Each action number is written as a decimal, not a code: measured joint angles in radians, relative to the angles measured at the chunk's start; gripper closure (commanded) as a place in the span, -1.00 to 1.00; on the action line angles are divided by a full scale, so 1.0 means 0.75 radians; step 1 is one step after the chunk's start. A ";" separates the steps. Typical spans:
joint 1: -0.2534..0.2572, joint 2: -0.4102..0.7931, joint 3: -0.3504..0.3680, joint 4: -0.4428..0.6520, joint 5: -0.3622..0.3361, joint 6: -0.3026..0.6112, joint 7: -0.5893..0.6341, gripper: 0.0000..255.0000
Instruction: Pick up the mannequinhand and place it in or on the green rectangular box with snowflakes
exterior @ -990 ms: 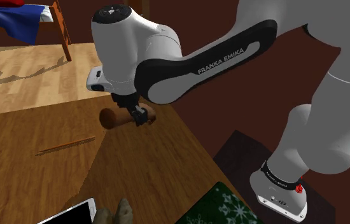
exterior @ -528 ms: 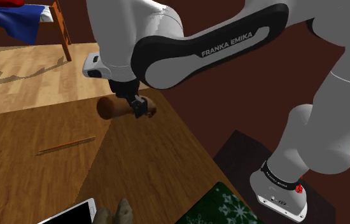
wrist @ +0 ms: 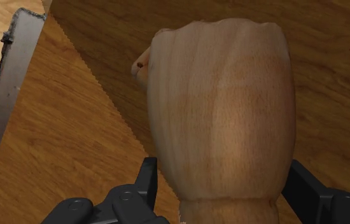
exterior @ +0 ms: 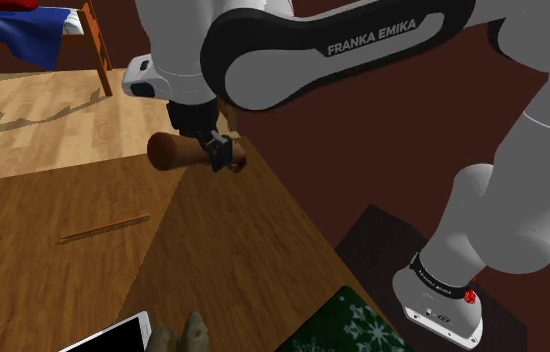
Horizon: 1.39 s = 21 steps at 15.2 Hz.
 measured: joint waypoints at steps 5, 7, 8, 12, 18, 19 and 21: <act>0.044 -0.168 0.043 -0.179 0.057 0.001 0.070 1.00; 0.067 -0.233 0.064 -0.242 0.083 -0.007 0.104 1.00; 0.080 -0.269 0.076 -0.278 0.098 -0.009 0.122 1.00; 0.134 -0.404 0.120 -0.397 0.161 -0.033 0.185 1.00; 0.224 -0.551 0.202 -0.497 0.255 -0.095 0.299 1.00; 0.241 -0.574 0.218 -0.513 0.272 -0.106 0.321 1.00; 0.272 -0.616 0.247 -0.529 0.304 -0.136 0.360 1.00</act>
